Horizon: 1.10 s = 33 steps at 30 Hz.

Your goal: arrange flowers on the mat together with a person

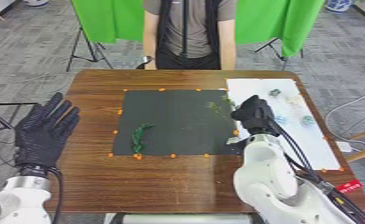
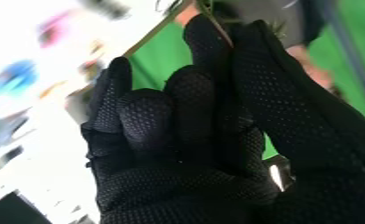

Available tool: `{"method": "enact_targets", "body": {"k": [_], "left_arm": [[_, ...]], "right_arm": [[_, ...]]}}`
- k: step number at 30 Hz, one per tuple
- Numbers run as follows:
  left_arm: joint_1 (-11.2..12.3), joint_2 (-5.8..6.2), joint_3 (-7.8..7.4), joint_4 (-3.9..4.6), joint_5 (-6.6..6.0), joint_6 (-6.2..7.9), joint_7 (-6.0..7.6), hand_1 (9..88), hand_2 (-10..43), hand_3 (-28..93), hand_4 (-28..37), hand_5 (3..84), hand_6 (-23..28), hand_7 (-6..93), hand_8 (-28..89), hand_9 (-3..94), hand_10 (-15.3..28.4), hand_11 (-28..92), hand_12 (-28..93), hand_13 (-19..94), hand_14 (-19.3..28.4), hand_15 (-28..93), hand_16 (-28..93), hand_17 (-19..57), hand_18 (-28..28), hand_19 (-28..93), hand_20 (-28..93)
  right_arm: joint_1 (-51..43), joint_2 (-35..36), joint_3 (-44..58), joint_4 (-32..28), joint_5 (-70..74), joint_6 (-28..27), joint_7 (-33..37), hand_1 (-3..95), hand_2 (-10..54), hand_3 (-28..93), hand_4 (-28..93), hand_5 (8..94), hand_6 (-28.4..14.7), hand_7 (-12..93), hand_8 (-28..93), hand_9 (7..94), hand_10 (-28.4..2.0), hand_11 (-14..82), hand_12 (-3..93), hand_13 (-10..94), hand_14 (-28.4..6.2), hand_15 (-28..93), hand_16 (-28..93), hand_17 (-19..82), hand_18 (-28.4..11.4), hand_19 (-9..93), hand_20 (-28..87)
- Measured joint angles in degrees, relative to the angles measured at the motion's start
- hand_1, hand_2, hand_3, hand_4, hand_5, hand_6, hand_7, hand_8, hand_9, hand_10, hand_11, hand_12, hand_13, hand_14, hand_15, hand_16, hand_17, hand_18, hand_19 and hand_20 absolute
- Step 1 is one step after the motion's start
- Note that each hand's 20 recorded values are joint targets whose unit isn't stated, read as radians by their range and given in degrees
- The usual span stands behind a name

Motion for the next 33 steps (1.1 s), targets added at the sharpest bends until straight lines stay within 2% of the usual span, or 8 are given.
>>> {"method": "enact_targets", "body": {"k": [2, 9, 13, 15, 21, 24, 27, 33], "left_arm": [[-0.4, 0.22, 0.43, 0.07, 0.0, 0.01, -0.21, 24.2, 17.4, 76, -28.3, 37.4, 6.5, 9.2, -9, 26.4, 13.0, 15, 5, 19, 13.1, 24, -7, -5.1, 10.3, 29, 8], [-2.2, 0.91, 2.41, 0.61, -0.04, 0.04, -1.73, 24.3, 17.0, 76, -28.3, 37.4, 6.5, 9.1, -9, 26.4, 12.9, 15, 4, 19, 13.1, 24, -7, -5.1, 10.3, 29, 8], [-2.7, 1.33, 2.61, 0.7, -0.36, 0.04, -2.07, 24.3, 16.9, 76, -28.3, 37.4, 6.5, 9.1, -9, 26.4, 12.8, 15, 5, 19, 13.1, 24, -7, -5.1, 10.4, 29, 8], [-2.8, 1.5, 2.63, 0.75, -0.48, 0.04, -2.26, 24.3, 16.9, 76, -28.3, 37.4, 6.4, 9.2, -9, 26.4, 12.8, 15, 5, 19, 13.1, 24, -7, -5.2, 10.4, 29, 8], [-3.7, 1.73, 3.49, 1.47, -1.15, -0.15, -2.53, 24.3, 16.2, 75, -28.3, 37.4, 6.4, 9.2, -9, 26.4, 12.8, 15, 5, 20, 13.1, 24, -7, -5.2, 10.5, 29, 8], [-4.0, 1.89, 3.71, 1.74, -1.54, -0.34, -2.52, 24.4, 16.1, 75, -28.3, 37.4, 6.4, 9.1, -9, 26.5, 12.7, 15, 5, 20, 13.1, 24, -7, -5.2, 10.5, 29, 8], [-4.4, 1.99, 4.15, 1.99, -2.06, -0.47, -2.53, 24.4, 16.0, 75, -28.3, 37.4, 6.4, 9.1, -9, 26.5, 12.7, 15, 5, 20, 13.2, 24, -7, -5.2, 10.5, 29, 8], [-4.8, 2.0, 4.56, 2.23, -2.35, -0.58, -2.48, 24.3, 15.9, 75, -28.3, 37.5, 6.4, 9.1, -9, 26.5, 12.7, 15, 5, 20, 13.2, 24, -7, -5.3, 10.5, 29, 8]], "right_arm": [[1.3, -2.2, -1.0, 0.5, 0.6, -2.0, -0.5, 50.5, -9.5, 71, -17, 77.0, -2.5, 35, 17, 68.9, -16.2, 54.6, 57.7, 56, -19.5, 76, 48, 25, -26.8, 80, 33], [4.2, -7.8, -5.2, 3.4, 0.9, -3.8, -0.8, 53.2, -9.5, 70, -18, 76.4, -3.2, 34, 16, 68.7, -16.1, 52.5, 59.0, 56, -19.9, 76, 47, 25, -27.3, 80, 31], [4.3, -10.5, -6.2, 4.2, 1.6, -9.1, -1.7, 53.1, -9.5, 70, -18, 76.4, -3.1, 34, 16, 69.0, -16.1, 51.8, 59.2, 56, -19.9, 76, 46, 25, -27.4, 81, 31], [4.6, -11.2, -7.7, 5.0, 1.6, -10.0, -1.8, 53.1, -9.5, 70, -18, 76.6, -3.2, 34, 16, 69.1, -16.1, 51.7, 59.1, 56, -19.8, 76, 46, 25, -27.4, 81, 31], [5.0, -12.4, -11.7, 6.8, 1.3, -8.7, -1.7, 53.6, -9.5, 69, -19, 76.4, -3.0, 34, 15, 69.0, -16.1, 51.2, 58.6, 56, -19.9, 76, 46, 25, -27.5, 81, 30], [5.3, -12.9, -13.3, 8.2, 0.3, -5.7, -1.6, 53.5, -9.5, 69, -19, 76.2, -3.0, 33, 14, 68.8, -16.0, 51.1, 58.5, 56, -20.0, 77, 45, 25, -27.7, 81, 29], [5.7, -13.6, -14.3, 10.1, -0.6, -2.5, -1.4, 51.6, -9.5, 69, -19, 74.3, -4.2, 28, 9, 67.6, -16.1, 49.6, 55.7, 55, -20.2, 76, 44, 24, -27.6, 82, 27], [5.4, -14.3, -13.4, 10.1, 1.4, -3.9, -2.1, 45.2, -9.5, 74, -20, 70.2, -4.5, 20, 1, 65.8, -17.1, 49.5, 48.7, 54, -20.4, 76, 43, 23, -27.6, 81, 25]]}}
